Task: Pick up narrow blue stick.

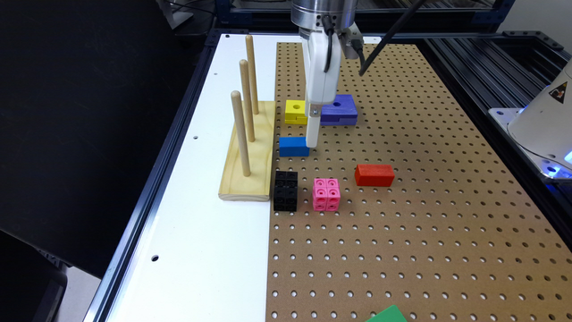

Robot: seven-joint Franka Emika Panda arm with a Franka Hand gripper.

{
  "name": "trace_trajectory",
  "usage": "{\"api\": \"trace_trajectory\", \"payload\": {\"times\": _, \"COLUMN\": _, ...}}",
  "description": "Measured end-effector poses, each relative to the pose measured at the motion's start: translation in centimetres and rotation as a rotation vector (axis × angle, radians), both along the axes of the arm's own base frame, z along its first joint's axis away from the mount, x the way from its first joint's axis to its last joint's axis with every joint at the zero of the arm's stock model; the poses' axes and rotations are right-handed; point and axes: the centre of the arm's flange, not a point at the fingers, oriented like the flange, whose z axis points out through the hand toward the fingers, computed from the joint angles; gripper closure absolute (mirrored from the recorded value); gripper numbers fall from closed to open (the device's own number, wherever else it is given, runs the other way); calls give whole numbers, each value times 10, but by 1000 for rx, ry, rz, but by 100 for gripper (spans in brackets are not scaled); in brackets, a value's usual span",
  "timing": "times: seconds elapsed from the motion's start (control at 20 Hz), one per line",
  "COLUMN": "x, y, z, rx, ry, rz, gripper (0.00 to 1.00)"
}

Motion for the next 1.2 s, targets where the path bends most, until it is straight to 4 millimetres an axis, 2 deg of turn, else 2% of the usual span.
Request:
{"api": "trace_trajectory", "payload": {"times": 0.4, "x": 4, "y": 2, "z": 1, "rx": 1, "ry": -5, "rz": 3, "gripper": 0}}
{"api": "trace_trajectory", "payload": {"times": 0.65, "x": 5, "y": 2, "z": -31, "rx": 5, "ry": -6, "rz": -1, "gripper": 0}}
{"api": "trace_trajectory", "payload": {"times": 0.75, "x": 6, "y": 2, "z": -37, "rx": 6, "ry": -8, "rz": -1, "gripper": 0}}
{"api": "trace_trajectory", "payload": {"times": 1.2, "x": 11, "y": 3, "z": -34, "rx": 7, "ry": -18, "rz": -2, "gripper": 0}}
